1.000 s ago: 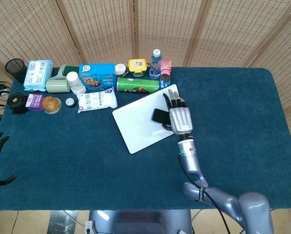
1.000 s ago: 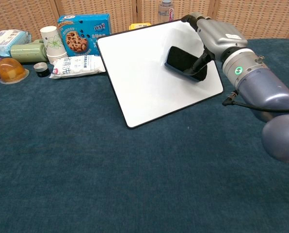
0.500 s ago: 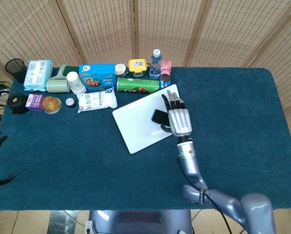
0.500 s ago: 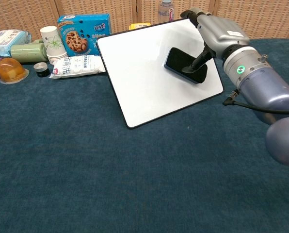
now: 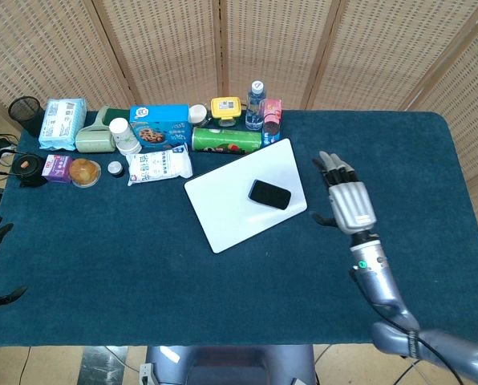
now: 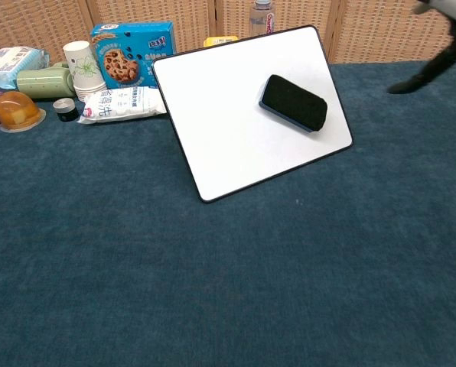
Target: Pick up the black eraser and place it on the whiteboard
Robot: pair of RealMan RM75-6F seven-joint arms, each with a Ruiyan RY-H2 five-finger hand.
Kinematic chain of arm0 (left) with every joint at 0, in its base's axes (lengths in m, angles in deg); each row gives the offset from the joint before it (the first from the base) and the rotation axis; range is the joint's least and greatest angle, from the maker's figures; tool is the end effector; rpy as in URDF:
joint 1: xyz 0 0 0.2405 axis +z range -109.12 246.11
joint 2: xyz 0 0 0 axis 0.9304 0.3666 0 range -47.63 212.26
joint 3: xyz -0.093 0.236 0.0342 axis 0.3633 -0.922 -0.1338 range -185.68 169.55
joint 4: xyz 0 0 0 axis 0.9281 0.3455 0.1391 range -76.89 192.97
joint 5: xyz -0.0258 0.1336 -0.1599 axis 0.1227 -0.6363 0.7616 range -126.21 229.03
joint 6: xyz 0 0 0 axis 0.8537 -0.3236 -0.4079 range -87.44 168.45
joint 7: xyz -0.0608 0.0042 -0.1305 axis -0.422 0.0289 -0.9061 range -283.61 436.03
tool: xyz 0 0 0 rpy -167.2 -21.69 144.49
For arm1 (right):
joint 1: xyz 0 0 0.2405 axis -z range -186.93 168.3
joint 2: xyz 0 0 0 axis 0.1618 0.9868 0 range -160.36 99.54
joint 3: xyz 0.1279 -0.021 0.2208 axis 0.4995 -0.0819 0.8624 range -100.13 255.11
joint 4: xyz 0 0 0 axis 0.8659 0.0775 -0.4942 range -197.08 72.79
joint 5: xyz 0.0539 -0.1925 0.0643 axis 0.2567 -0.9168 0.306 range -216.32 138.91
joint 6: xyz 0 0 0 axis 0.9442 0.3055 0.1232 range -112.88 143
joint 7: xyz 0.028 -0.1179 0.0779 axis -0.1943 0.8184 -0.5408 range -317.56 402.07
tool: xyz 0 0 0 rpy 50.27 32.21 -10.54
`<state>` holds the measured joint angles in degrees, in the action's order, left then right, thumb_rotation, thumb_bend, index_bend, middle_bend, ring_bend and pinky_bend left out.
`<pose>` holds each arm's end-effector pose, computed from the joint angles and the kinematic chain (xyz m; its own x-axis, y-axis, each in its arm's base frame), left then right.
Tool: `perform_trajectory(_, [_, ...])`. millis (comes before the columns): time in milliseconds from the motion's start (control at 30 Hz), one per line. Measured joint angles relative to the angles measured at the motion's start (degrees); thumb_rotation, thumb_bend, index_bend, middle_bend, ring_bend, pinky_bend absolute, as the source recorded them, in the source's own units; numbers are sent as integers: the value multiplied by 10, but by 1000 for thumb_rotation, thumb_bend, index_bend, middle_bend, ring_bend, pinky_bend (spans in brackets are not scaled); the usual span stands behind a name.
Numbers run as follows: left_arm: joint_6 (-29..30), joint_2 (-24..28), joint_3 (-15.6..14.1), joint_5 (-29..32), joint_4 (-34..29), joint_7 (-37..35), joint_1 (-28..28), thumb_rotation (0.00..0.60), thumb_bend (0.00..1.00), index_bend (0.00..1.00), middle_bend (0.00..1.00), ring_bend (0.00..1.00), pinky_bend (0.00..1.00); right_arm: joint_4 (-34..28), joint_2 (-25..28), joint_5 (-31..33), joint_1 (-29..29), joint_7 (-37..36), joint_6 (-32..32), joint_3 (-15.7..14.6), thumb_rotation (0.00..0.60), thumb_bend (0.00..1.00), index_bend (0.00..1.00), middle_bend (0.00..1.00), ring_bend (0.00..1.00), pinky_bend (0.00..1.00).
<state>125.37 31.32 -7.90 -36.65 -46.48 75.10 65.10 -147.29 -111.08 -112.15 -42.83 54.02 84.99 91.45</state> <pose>-0.2865 0.1612 0.2012 0.3970 0.0625 0.9157 0.9178 -0.0196 -0.3966 -0.1860 -0.3481 0.0783 0.3600 0.0586 0.9311 -0.8933 -0.2662 0.3622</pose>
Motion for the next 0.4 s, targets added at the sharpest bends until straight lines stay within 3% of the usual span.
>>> perform_trajectory(200, [2, -4, -2, -5, -6, 17, 1, 600, 83, 0, 0, 0, 65, -35, 107, -54, 90, -62, 41, -63, 600, 0, 178, 115, 105, 135])
perform_trajectory(400, [9, -9, -6, -11, -12, 32, 6, 600, 83, 0, 0, 0, 65, -23, 145, -89, 153, -109, 106, -101, 600, 0, 181, 118, 105, 138])
